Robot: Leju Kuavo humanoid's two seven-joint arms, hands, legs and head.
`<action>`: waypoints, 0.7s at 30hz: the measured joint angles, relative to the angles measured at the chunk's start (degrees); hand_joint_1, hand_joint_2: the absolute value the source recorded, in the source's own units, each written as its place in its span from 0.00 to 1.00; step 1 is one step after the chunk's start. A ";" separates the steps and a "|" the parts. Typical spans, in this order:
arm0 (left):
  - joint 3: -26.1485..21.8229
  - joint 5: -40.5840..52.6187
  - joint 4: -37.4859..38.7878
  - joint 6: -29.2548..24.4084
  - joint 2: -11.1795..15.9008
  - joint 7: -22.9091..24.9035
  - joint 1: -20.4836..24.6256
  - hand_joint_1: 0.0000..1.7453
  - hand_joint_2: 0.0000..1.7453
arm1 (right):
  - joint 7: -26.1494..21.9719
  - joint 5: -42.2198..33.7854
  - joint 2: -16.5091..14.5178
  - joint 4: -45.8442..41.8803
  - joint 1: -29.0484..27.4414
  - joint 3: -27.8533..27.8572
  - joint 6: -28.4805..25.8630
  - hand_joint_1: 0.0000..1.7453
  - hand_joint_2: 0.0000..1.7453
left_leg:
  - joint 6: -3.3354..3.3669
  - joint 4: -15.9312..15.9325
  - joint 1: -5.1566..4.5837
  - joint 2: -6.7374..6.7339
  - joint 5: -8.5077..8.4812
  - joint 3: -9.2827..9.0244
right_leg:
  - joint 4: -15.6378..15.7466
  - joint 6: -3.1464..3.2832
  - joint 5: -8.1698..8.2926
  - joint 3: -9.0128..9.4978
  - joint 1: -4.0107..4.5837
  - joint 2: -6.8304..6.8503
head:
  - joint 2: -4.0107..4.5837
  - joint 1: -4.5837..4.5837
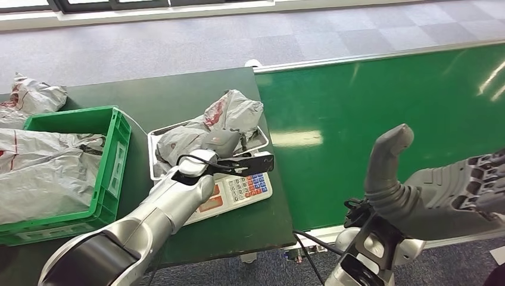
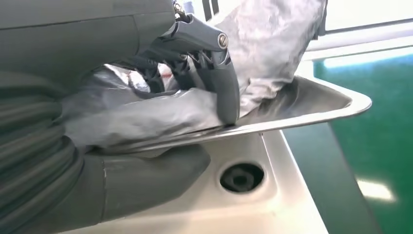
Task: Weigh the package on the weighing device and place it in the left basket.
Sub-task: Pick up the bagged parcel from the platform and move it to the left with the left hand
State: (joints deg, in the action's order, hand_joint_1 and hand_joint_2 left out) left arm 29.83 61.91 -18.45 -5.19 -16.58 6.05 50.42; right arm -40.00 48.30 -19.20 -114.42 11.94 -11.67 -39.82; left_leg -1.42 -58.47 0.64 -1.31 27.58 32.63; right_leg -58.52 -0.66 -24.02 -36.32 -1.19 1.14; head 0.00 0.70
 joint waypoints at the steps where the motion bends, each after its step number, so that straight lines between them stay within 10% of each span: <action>1: -0.10 -0.04 -0.03 -0.05 0.05 0.00 0.17 1.00 1.00 | 0.00 0.02 0.00 0.00 0.00 0.00 0.00 0.00 1.00 | 0.01 0.00 0.00 0.00 0.01 0.00 | 0.00 0.00 0.00 0.01 0.00 0.01 | 0.00 0.00; 21: -1.65 -0.39 -0.47 -1.45 0.54 -0.56 0.83 1.00 1.00 | 0.00 0.00 0.01 0.00 -0.02 -0.03 0.00 0.00 1.00 | 0.04 0.00 -0.01 0.01 -0.07 -0.02 | 0.01 -0.01 0.10 0.06 -0.02 0.03 | 0.00 -0.01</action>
State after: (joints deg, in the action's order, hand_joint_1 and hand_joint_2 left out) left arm 28.18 61.52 -18.91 -6.64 -16.04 5.49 51.25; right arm -40.00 48.30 -19.19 -114.42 11.93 -11.70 -39.82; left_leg -1.38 -58.47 0.63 -1.30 27.51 32.61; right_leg -58.51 -0.66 -23.92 -36.26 -1.21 1.17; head 0.00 0.70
